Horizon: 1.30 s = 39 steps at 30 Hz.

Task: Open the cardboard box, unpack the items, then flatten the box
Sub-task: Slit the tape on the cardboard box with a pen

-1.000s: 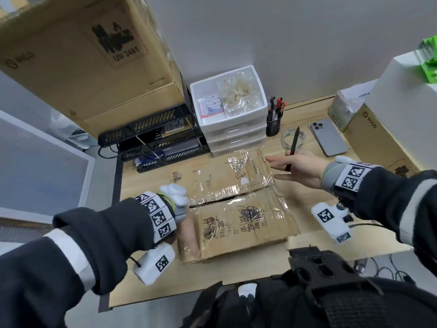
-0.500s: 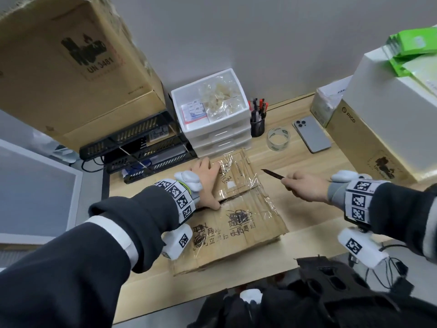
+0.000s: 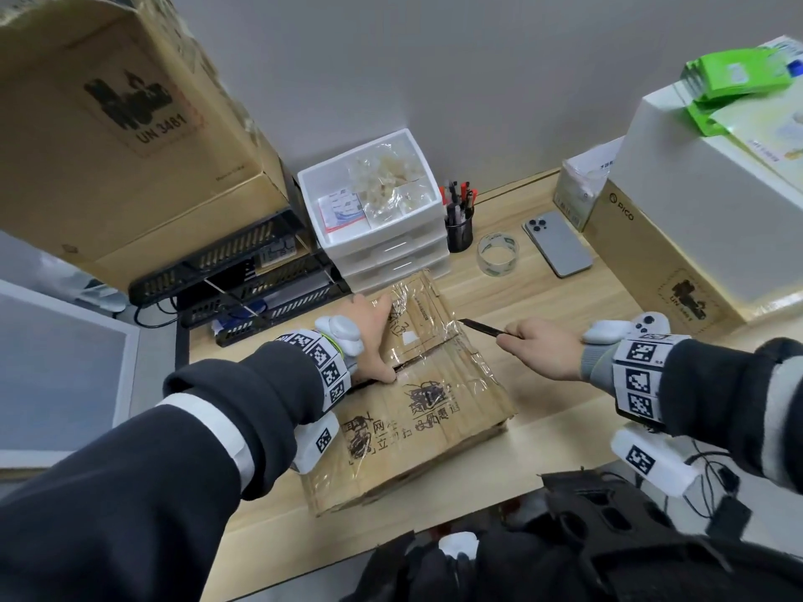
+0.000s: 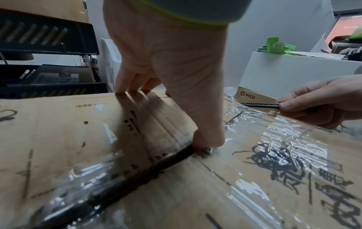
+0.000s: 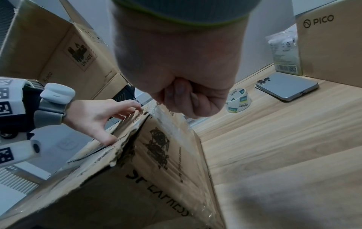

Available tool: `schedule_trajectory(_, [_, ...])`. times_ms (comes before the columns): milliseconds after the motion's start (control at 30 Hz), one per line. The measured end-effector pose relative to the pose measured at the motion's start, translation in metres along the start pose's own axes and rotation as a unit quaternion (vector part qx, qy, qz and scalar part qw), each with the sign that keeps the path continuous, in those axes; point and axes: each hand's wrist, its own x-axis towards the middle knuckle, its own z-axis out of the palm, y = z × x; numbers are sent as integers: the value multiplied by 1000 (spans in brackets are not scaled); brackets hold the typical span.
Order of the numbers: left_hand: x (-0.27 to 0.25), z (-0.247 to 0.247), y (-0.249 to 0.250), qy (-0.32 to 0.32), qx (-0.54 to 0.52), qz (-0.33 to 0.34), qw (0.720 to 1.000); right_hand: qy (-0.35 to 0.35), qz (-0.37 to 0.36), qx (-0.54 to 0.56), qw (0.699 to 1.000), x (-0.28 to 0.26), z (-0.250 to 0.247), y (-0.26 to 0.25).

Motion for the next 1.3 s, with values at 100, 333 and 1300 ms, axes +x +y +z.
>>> schedule_trajectory(100, [1, -1, 1, -3, 7, -5, 1000, 8, -4, -37, 999, 1, -2, -3])
schedule_trajectory(333, [3, 0, 2, -15, 4, -15, 1000, -2, -13, -67, 998, -2, -3, 1])
schedule_trajectory(1300, [13, 2, 5, -22, 11, -27, 999, -59, -11, -64, 996, -22, -1, 24])
